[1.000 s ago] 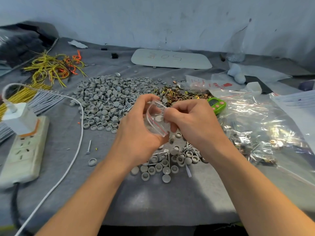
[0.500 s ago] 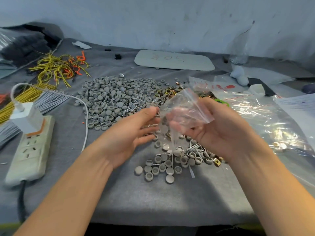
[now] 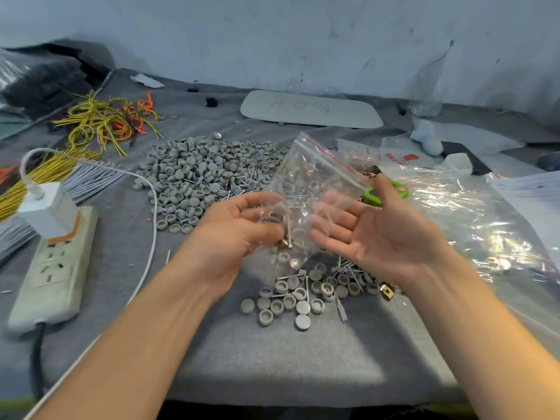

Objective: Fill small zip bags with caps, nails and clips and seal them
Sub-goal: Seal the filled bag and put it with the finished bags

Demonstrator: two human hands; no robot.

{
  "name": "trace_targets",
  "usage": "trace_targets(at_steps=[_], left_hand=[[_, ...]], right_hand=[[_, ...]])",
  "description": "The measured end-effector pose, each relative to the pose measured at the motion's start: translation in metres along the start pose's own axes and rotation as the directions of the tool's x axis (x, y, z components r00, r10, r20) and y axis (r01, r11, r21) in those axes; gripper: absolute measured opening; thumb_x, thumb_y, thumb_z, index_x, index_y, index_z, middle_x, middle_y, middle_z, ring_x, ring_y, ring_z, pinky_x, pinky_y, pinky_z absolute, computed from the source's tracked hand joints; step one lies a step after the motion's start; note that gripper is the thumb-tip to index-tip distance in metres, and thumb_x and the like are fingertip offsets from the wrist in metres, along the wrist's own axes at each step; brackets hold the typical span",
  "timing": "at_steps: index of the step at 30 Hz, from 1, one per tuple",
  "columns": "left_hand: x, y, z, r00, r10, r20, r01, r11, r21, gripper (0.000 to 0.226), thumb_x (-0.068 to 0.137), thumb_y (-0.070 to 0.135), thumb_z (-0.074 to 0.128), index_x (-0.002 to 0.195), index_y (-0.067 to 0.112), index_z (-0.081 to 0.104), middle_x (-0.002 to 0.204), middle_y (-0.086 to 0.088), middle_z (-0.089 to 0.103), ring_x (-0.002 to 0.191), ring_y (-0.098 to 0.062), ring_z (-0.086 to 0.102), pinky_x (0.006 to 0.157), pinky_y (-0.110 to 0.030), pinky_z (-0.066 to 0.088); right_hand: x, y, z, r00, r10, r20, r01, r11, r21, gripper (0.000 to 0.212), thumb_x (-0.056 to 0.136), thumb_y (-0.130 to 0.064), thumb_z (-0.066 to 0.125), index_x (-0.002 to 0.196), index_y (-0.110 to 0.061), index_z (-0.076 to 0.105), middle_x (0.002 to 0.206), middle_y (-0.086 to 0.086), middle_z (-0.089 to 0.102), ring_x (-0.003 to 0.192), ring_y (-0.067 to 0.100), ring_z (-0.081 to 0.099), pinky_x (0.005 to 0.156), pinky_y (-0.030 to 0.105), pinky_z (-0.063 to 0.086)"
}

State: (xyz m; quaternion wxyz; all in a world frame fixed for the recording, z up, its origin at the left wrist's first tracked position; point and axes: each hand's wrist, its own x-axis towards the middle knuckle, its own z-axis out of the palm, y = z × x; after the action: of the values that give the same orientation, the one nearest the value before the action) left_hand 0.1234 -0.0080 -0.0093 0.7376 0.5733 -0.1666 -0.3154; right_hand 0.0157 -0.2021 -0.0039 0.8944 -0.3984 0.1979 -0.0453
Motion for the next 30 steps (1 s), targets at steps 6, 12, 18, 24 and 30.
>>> trace_targets(at_steps=[6,12,18,24,30], left_hand=[[0.002,0.001,0.006,0.987,0.039,-0.159,-0.046,0.998,-0.041,0.057,0.058,-0.002,0.079,0.112,0.003,0.066,0.09,-0.01,0.077,0.07,-0.014,0.073,0.059,-0.021,0.059],[-0.001,0.006,0.002,0.994,-0.109,-0.024,0.106,0.989,-0.102,0.028,0.095,0.021,0.063,0.109,-0.002,0.071,0.101,-0.016,0.078,0.085,-0.021,0.077,0.068,-0.03,0.064],[-0.002,0.012,-0.004,0.974,-0.203,0.104,0.222,0.949,-0.223,0.03,0.102,0.007,0.049,0.126,-0.004,0.064,0.107,-0.019,0.076,0.078,-0.02,0.077,0.064,-0.031,0.064],[-0.005,0.01,-0.003,0.97,-0.179,0.163,0.188,0.981,-0.044,0.051,0.086,-0.024,0.044,0.128,-0.001,0.061,0.117,-0.016,0.075,0.102,-0.027,0.075,0.088,-0.038,0.062],[-0.004,0.008,0.0,0.982,-0.157,0.1,0.156,0.988,0.019,0.054,0.087,-0.025,0.052,0.131,0.004,0.061,0.118,-0.015,0.075,0.101,-0.025,0.074,0.082,-0.029,0.063]], right_hand=[[-0.001,0.014,0.016,0.989,-0.02,0.145,0.071,0.93,-0.361,0.072,0.08,-0.065,0.069,0.132,-0.015,0.067,0.123,0.006,0.075,0.112,0.023,0.073,0.092,0.043,0.06],[0.002,0.029,0.028,0.964,-0.25,-0.092,0.168,0.838,-0.519,0.013,0.089,0.001,0.075,0.098,-0.008,0.074,0.082,0.006,0.077,0.071,0.014,0.074,0.059,0.025,0.059],[0.0,0.024,0.024,0.956,-0.267,-0.124,0.156,0.815,-0.558,0.018,0.089,0.004,0.073,0.086,-0.012,0.078,0.079,0.005,0.075,0.069,0.013,0.069,0.074,0.035,0.054],[-0.003,0.023,0.024,0.98,-0.19,-0.066,0.129,0.847,-0.516,0.01,0.091,-0.013,0.073,0.092,-0.012,0.083,0.098,0.013,0.079,0.09,0.03,0.072,0.088,0.051,0.059],[-0.005,0.027,0.028,0.963,-0.259,-0.073,0.172,0.8,-0.575,0.006,0.081,-0.005,0.082,0.082,-0.01,0.081,0.088,0.014,0.079,0.071,0.022,0.072,0.074,0.041,0.061]])
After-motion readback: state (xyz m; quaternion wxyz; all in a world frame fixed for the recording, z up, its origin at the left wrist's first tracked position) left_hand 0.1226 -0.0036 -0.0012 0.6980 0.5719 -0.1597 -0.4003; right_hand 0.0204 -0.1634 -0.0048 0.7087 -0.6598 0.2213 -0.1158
